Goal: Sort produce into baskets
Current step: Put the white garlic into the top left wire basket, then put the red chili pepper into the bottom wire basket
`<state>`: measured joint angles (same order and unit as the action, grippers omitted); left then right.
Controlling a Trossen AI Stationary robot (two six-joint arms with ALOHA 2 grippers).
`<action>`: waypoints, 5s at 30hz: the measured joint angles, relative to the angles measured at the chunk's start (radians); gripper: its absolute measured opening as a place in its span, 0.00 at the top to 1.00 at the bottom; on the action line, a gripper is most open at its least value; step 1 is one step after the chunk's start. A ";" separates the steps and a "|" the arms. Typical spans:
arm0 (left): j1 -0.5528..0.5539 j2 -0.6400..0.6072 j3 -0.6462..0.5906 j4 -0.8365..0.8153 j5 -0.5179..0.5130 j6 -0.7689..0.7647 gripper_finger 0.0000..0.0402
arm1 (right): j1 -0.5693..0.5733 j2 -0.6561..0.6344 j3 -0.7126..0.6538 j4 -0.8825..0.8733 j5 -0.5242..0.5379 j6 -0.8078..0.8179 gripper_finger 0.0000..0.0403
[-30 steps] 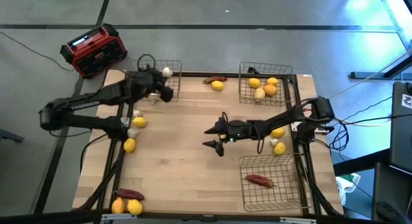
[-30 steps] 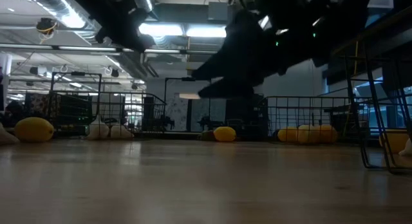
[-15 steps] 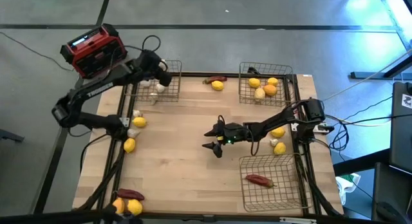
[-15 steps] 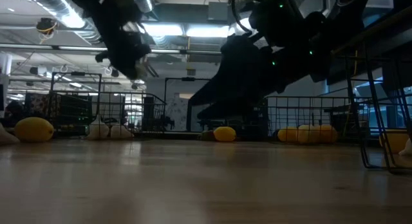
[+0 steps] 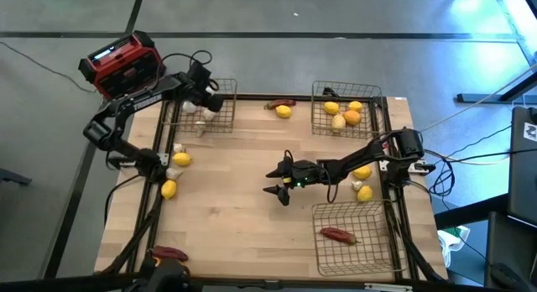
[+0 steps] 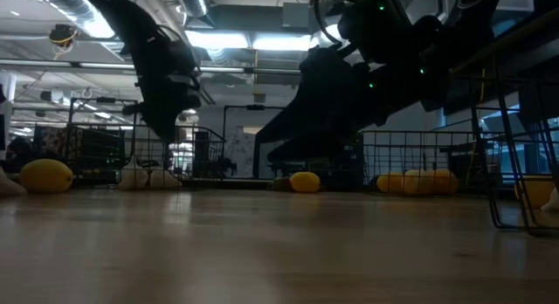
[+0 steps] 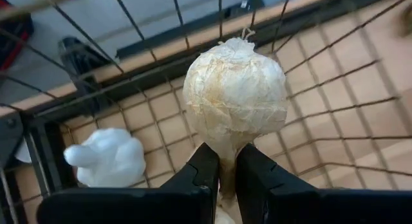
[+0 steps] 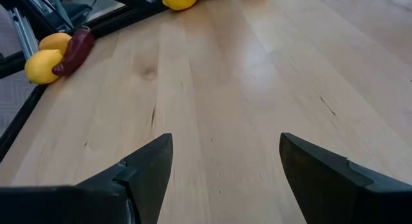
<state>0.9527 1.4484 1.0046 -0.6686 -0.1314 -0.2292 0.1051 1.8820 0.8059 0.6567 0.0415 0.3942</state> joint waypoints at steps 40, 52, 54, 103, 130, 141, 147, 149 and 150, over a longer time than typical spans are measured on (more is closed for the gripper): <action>0.066 0.231 0.000 0.020 -0.031 0.031 0.75 | 0.000 -0.001 0.000 -0.004 0.012 -0.007 0.30; 0.058 0.107 0.021 -0.049 -0.028 0.076 0.68 | -0.001 -0.001 0.000 -0.010 0.029 -0.007 0.30; 0.039 0.058 0.034 -0.049 -0.027 0.090 0.68 | -0.001 -0.001 0.000 -0.010 0.030 -0.007 0.30; -1.071 -0.306 -0.102 -0.002 -0.007 -0.113 0.68 | 0.000 -0.001 0.000 0.000 0.030 -0.010 0.30; -1.416 -0.181 -0.037 -0.020 0.071 -0.179 0.47 | 0.000 -0.001 0.000 0.006 0.030 -0.035 0.30; -1.637 -0.130 -0.036 -0.153 0.145 -0.519 0.47 | 0.000 -0.001 0.000 0.008 0.030 -0.059 0.30; -1.760 -0.130 -0.036 -0.174 0.202 -0.698 0.47 | 0.000 -0.001 0.000 0.008 0.030 -0.059 0.30; -1.806 -0.127 -0.036 -0.177 0.206 -0.745 0.47 | 0.000 -0.001 0.000 0.005 0.030 -0.059 0.30; -1.827 -0.121 -0.036 -0.182 0.206 -0.768 0.47 | 0.000 -0.001 0.000 0.005 0.030 -0.059 0.30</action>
<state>-0.8745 1.3269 0.9688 -0.8509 0.0749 -0.9975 0.1047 1.8809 0.8059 0.6621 0.0714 0.3355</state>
